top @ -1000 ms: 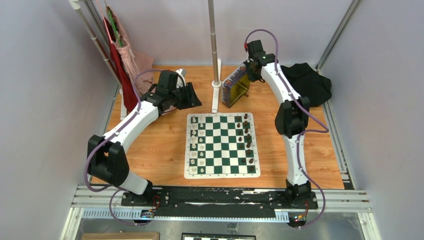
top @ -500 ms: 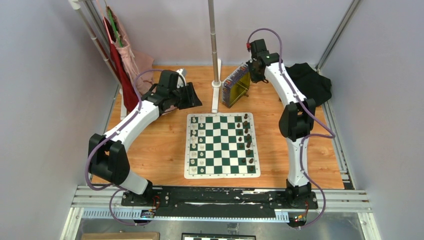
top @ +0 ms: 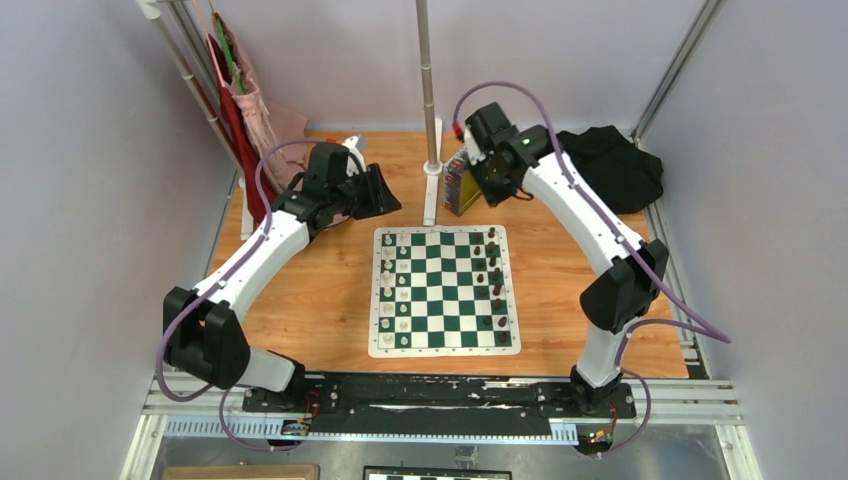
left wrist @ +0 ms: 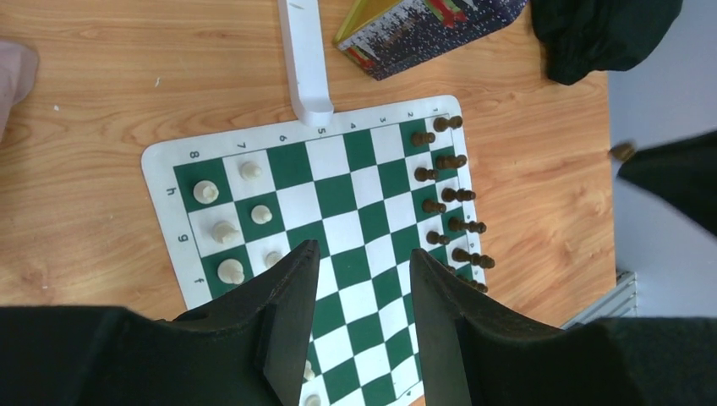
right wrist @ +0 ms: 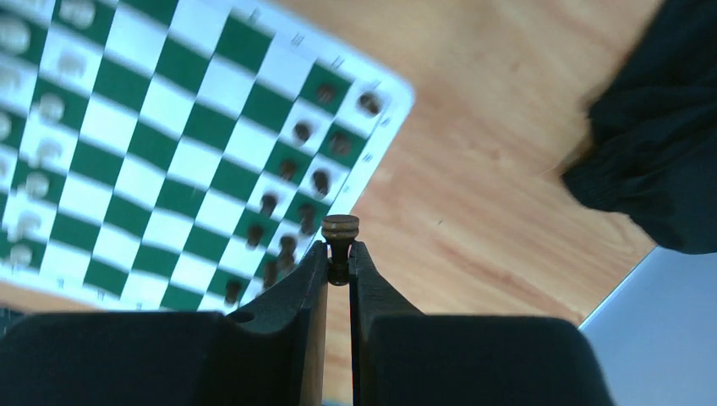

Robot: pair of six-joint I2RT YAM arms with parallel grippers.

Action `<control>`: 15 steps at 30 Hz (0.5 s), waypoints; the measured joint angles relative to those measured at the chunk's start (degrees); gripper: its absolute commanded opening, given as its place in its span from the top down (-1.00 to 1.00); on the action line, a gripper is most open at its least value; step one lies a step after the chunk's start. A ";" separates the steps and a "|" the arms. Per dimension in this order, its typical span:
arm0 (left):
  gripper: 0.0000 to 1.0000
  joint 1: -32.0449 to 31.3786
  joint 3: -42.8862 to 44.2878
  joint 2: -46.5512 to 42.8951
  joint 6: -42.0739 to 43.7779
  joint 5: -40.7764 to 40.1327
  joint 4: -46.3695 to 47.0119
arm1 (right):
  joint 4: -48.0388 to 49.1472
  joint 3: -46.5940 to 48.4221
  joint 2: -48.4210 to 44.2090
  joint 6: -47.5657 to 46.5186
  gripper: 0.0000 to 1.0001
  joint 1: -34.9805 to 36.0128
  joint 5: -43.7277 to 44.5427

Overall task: Set up the chess pieces on the board
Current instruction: Place the chess piece on the chessboard.

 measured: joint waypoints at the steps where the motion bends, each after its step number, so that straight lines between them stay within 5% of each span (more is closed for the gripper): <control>1: 0.02 0.00 -0.57 -0.70 -0.02 0.00 0.15 | -1.77 -0.90 -0.42 0.02 1.00 1.88 -0.20; 15: 0.02 0.00 -6.60 -10.12 -0.02 -1.07 0.00 | -16.39 -8.83 2.75 2.29 1.00 14.73 -4.83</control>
